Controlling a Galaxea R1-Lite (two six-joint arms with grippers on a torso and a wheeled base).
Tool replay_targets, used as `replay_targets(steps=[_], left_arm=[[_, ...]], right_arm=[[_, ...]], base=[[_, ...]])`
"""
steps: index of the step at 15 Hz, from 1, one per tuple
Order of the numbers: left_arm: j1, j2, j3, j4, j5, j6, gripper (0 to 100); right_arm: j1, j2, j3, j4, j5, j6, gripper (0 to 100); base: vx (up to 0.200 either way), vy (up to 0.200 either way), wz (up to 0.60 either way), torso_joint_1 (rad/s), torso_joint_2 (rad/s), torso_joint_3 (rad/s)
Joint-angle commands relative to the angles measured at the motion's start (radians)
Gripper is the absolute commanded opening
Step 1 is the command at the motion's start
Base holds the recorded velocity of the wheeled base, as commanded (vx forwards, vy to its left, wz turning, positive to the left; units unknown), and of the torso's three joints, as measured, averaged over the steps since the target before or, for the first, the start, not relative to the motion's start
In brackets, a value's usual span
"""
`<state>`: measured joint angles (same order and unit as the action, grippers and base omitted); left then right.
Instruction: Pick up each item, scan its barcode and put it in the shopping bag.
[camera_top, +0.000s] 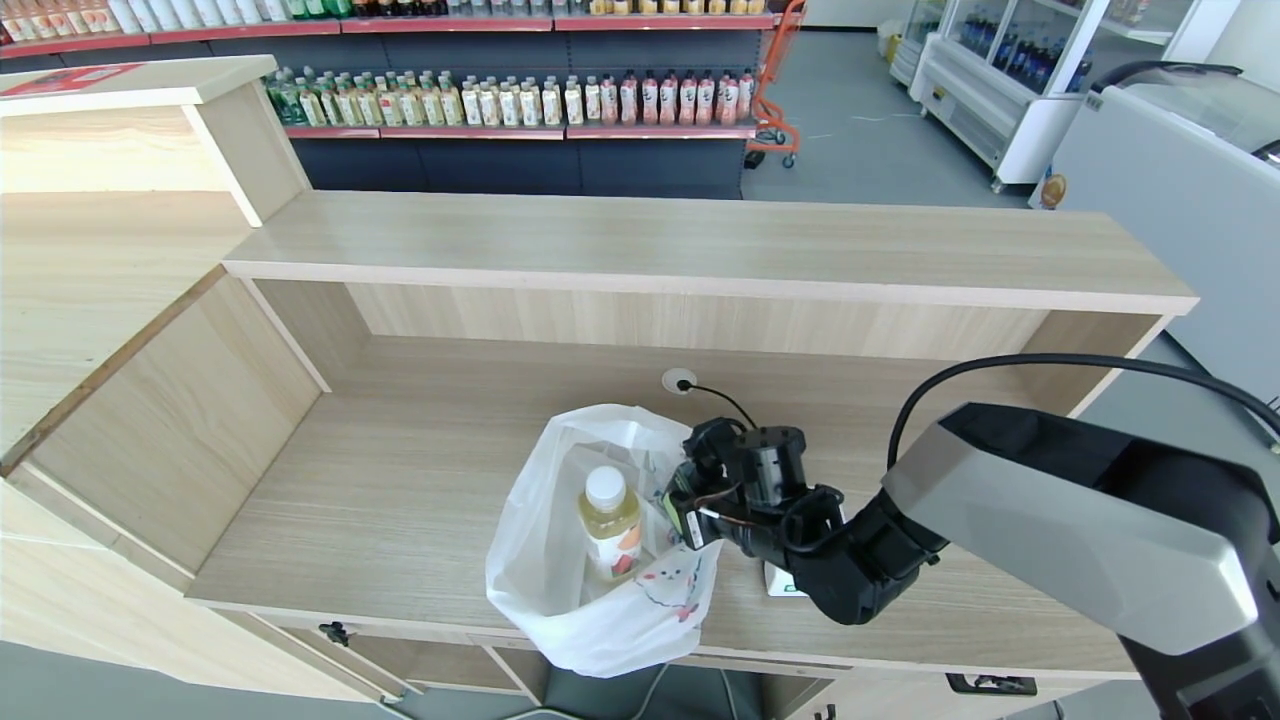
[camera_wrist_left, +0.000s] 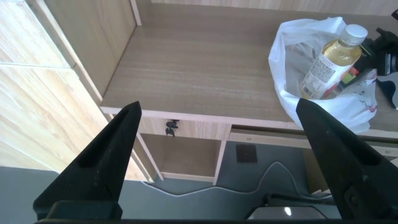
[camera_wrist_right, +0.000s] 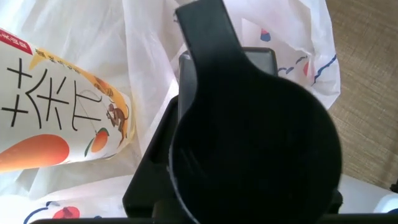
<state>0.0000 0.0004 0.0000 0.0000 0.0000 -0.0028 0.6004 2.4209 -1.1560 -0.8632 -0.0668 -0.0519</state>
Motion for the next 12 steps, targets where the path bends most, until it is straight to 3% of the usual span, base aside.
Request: replay_targets(steps=[1,12], left_arm=[[0.0,0.0,0.0,0.0,0.0,0.0,100],[0.0,0.0,0.0,0.0,0.0,0.0,100]], right_arm=[[0.001,0.006,-0.002,0.0,0.001,0.0,0],[-0.001,0.015,-0.008,0.001,0.004,0.0,0]], base=[[0.0,0.0,0.0,0.0,0.0,0.0],[0.0,0.0,0.0,0.0,0.0,0.0]])
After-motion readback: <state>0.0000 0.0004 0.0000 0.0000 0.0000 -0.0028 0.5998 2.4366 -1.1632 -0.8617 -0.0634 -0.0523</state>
